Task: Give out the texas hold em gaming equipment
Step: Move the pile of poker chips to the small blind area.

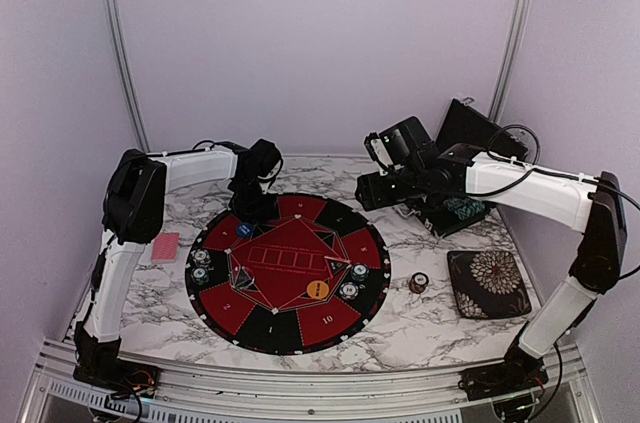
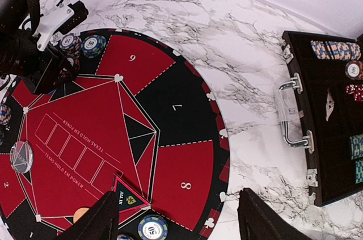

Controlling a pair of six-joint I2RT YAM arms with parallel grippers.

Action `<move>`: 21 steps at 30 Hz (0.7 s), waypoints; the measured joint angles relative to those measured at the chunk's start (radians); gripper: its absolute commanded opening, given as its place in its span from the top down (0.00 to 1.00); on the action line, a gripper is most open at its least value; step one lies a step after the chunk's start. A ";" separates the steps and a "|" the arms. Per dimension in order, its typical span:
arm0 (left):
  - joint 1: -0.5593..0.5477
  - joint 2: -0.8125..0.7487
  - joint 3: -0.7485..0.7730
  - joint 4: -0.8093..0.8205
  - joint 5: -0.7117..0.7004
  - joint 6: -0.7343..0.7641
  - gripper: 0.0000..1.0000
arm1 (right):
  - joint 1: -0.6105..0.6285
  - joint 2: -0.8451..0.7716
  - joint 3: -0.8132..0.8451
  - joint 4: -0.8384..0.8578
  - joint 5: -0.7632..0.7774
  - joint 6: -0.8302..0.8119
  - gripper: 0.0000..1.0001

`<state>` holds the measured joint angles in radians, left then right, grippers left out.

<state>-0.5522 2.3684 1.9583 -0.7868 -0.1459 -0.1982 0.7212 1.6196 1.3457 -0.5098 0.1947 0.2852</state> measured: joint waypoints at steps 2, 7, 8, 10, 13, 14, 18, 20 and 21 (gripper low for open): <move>0.000 -0.002 -0.002 0.001 -0.002 0.000 0.59 | 0.000 0.000 0.000 0.000 -0.002 0.002 0.31; 0.000 -0.002 -0.003 0.001 -0.003 -0.003 0.56 | 0.000 0.000 0.000 0.000 -0.003 0.003 0.30; 0.000 -0.002 -0.003 0.001 -0.004 -0.003 0.56 | 0.000 0.000 0.000 0.000 -0.003 0.002 0.30; 0.000 -0.002 -0.003 0.000 -0.004 -0.003 0.55 | 0.000 0.000 0.000 0.000 -0.003 0.003 0.30; 0.001 -0.002 -0.003 0.000 -0.006 -0.003 0.53 | 0.000 0.000 0.000 0.000 -0.003 0.003 0.30; 0.001 -0.002 -0.003 0.000 -0.006 -0.003 0.52 | 0.000 0.000 0.000 0.000 -0.003 0.003 0.30; 0.002 -0.002 -0.003 -0.001 -0.011 -0.003 0.49 | 0.000 0.000 0.000 0.000 -0.003 0.003 0.31; 0.002 -0.003 -0.003 -0.002 -0.013 -0.003 0.48 | 0.000 0.000 0.000 0.000 -0.003 0.003 0.30; 0.002 -0.003 -0.003 -0.002 -0.014 -0.003 0.48 | 0.000 0.000 0.000 0.000 -0.003 0.003 0.30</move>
<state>-0.5499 2.3653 1.9549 -0.7887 -0.1596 -0.2012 0.7212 1.6196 1.3457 -0.5098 0.1921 0.2878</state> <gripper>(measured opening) 0.511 0.695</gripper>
